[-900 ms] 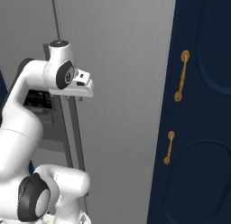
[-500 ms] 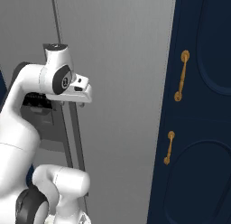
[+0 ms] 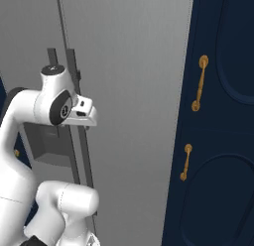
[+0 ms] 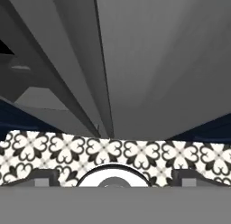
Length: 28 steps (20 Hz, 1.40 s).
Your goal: Grab a lemon wedge from the fridge and one ice cube from the ice bowl, and put them in the glass of lemonade.
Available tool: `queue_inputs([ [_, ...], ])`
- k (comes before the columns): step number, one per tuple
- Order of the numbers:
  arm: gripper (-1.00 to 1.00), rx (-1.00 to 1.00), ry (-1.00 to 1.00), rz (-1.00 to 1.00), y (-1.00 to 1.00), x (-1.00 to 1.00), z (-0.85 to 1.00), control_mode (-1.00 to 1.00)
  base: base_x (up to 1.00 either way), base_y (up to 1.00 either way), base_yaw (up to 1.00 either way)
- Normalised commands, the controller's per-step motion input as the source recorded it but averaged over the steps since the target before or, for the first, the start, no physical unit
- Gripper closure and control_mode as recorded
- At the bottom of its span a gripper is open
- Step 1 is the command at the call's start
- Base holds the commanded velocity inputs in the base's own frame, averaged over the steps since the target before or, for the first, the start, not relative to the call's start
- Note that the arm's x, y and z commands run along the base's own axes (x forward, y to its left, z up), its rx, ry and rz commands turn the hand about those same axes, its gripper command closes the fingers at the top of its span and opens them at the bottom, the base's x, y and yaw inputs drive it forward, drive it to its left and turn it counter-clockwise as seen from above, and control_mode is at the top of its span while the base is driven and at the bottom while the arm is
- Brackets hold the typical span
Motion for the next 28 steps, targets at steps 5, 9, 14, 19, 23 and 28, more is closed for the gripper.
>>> queue_inputs([
  [5,-1.00,0.00,-0.14,0.00,0.00,0.01,-0.15,-1.00,0.00,0.00,0.00],
  [9,-1.00,0.00,-0.05,0.00,-0.07,-0.08,-0.37,-1.00,0.00,0.00,0.00],
  [14,-1.00,0.01,0.00,0.00,0.00,-0.01,-0.33,1.00,0.00,0.00,0.00],
  [19,-1.00,0.00,0.00,0.00,0.00,0.00,0.00,1.00,0.00,0.00,0.00],
  [23,-1.00,0.00,0.00,0.00,0.00,0.00,0.00,1.00,0.00,0.12,0.00],
  [28,-1.00,0.00,0.00,0.00,0.00,0.00,0.00,1.00,-0.22,0.25,0.00],
])
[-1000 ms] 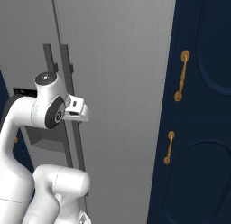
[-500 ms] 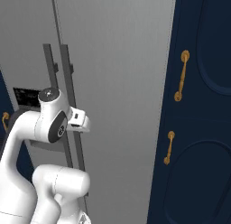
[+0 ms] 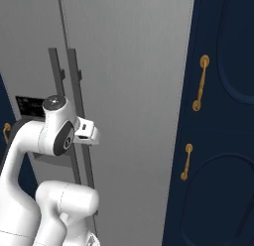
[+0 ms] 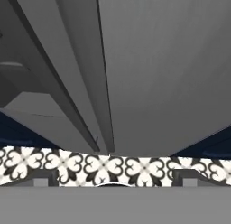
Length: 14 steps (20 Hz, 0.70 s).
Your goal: Grab a lemon wedge from the fridge and one ice cube from the ice bowl, and put them in the glass of lemonade.
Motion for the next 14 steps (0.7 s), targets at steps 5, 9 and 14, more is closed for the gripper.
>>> queue_inputs([
  [5,-1.00,0.00,0.00,0.00,0.00,0.00,0.00,1.00,-0.56,0.39,0.00],
  [9,-1.00,0.00,0.00,0.00,0.00,0.00,0.00,1.00,-0.47,0.54,0.00],
  [14,-1.00,0.00,0.00,0.00,0.00,0.00,0.00,1.00,-0.41,0.46,0.00],
])
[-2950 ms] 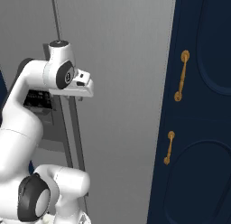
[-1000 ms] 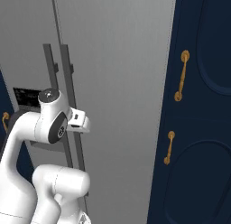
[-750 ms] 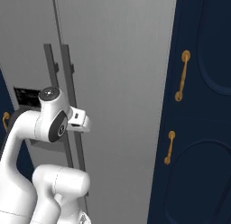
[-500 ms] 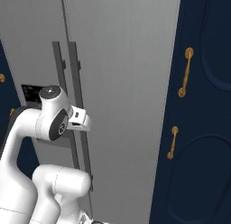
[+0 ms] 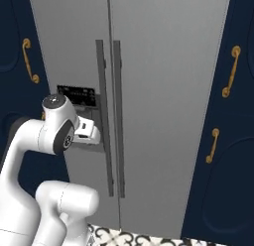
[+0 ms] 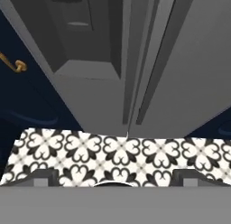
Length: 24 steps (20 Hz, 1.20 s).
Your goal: Grab a lemon wedge from the fridge and one ice cube from the ice bowl, and put them in the glass of lemonade.
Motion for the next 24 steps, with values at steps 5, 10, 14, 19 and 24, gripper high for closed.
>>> queue_inputs([
  [5,-1.00,0.00,0.00,0.00,0.00,0.00,0.00,1.00,-0.33,0.05,0.00],
  [10,-1.00,0.00,0.00,0.00,0.00,0.00,0.00,1.00,-0.38,0.00,0.00],
  [14,-1.00,0.00,0.00,0.00,0.00,0.00,0.00,1.00,-0.49,0.00,0.03],
  [19,-1.00,0.00,0.00,0.00,0.00,0.00,0.00,1.00,-0.45,0.00,0.03],
  [24,-1.00,0.00,0.00,0.00,0.00,0.00,0.00,1.00,-0.20,-0.02,0.03],
])
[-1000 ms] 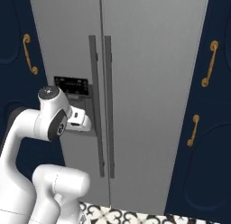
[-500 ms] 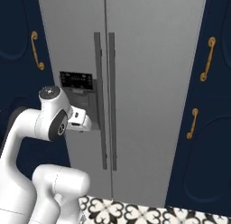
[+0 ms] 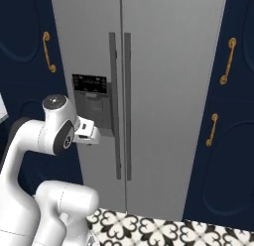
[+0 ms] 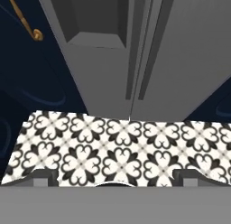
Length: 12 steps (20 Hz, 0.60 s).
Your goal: Grab a lemon wedge from the fridge and one ice cube from the ice bowl, and put them in the glass of lemonade.
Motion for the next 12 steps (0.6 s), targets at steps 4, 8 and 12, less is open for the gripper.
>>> queue_inputs([
  [4,-1.00,0.00,0.00,0.00,0.00,0.00,0.00,1.00,0.01,-0.27,0.03],
  [8,-1.00,0.00,0.00,0.00,0.00,0.00,0.00,1.00,0.14,-0.32,0.01],
  [12,-1.00,0.00,0.00,0.00,-0.02,0.00,-0.01,-1.00,0.00,-0.13,0.00],
])
